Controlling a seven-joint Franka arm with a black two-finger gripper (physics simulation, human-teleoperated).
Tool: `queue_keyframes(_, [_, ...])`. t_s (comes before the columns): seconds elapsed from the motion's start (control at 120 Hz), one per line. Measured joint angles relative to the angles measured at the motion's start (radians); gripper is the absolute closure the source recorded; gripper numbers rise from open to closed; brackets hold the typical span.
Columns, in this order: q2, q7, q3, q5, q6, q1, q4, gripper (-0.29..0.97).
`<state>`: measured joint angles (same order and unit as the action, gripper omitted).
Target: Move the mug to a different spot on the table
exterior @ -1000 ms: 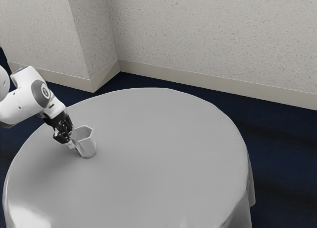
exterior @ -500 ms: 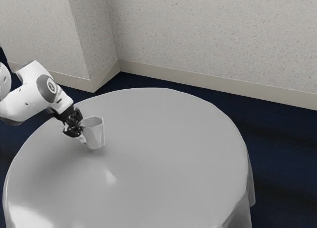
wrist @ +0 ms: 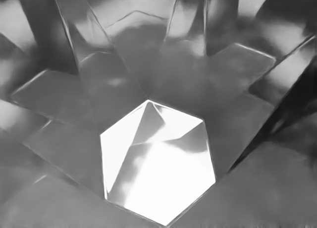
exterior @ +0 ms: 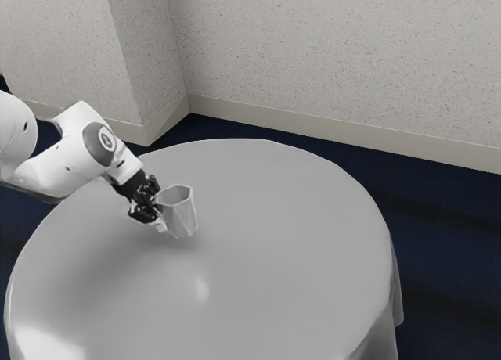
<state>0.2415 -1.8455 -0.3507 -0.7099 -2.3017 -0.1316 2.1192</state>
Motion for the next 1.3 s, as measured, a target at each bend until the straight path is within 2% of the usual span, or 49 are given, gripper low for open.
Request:
queue_keyframes(0.142, [0.015,-0.001,0.035,-0.011,-0.002,0.005,-0.004,0.49])
queue_keyframes(0.458, [0.017,0.004,0.047,-0.003,0.003,0.006,-0.013,0.15])
queue_keyframes(0.708, [-0.134,0.011,0.038,0.023,0.005,-0.039,-0.003,0.05])
queue_keyframes(0.808, [-0.182,0.049,0.037,0.129,0.005,-0.075,-0.036,0.03])
queue_keyframes(1.008, [-0.187,0.231,0.048,0.444,0.013,-0.152,-0.193,0.01])
queue_keyframes(1.117, [-0.182,0.380,0.075,0.599,0.074,-0.162,-0.308,0.01])
queue_keyframes(1.192, [-0.177,0.491,0.092,0.682,0.136,-0.167,-0.385,0.00])
queue_keyframes(1.3, [-0.163,0.637,0.124,0.765,0.215,-0.154,-0.467,0.00])
